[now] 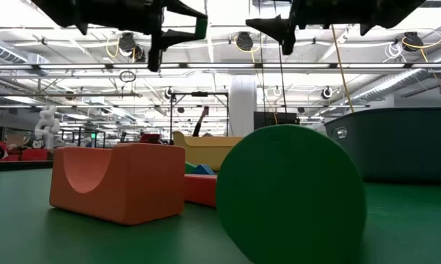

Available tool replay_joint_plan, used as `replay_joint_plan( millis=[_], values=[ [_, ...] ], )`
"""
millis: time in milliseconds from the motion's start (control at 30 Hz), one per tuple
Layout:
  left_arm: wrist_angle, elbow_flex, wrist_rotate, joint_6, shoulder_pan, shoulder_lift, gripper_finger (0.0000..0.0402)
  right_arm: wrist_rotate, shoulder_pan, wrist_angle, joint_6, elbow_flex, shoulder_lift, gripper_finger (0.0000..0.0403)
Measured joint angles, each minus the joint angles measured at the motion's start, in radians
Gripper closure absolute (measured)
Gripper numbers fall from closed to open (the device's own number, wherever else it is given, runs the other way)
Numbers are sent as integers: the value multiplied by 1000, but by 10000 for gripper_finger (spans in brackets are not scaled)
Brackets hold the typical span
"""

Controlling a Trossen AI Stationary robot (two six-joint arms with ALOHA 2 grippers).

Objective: Sort & place blocks by color
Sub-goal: Put the left green block into the dark blue bin

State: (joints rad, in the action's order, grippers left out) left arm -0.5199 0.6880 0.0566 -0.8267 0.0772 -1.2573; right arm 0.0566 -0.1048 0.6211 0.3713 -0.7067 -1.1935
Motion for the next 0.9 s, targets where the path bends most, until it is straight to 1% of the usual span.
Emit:
replay_joint_plan(
  millis=[133,233,500,633,800,900],
  values=[
    [-103,0,-32,-26,0,-41,267,0,3,33,-14,0,-16,154],
    [-156,0,-35,-85,1,-56,267,-2,2,37,-44,0,-17,154],
    [-175,0,-32,-266,2,-59,267,-2,1,115,-263,0,-16,154],
    [-193,0,-8,-303,-6,-59,267,-2,0,108,-332,0,-16,154],
    [-191,5,2,-313,-20,-59,267,-2,-19,108,-352,0,-16,153],
    [-189,18,34,-312,-35,-61,267,-2,-29,87,-320,0,-15,147]
  ],
)
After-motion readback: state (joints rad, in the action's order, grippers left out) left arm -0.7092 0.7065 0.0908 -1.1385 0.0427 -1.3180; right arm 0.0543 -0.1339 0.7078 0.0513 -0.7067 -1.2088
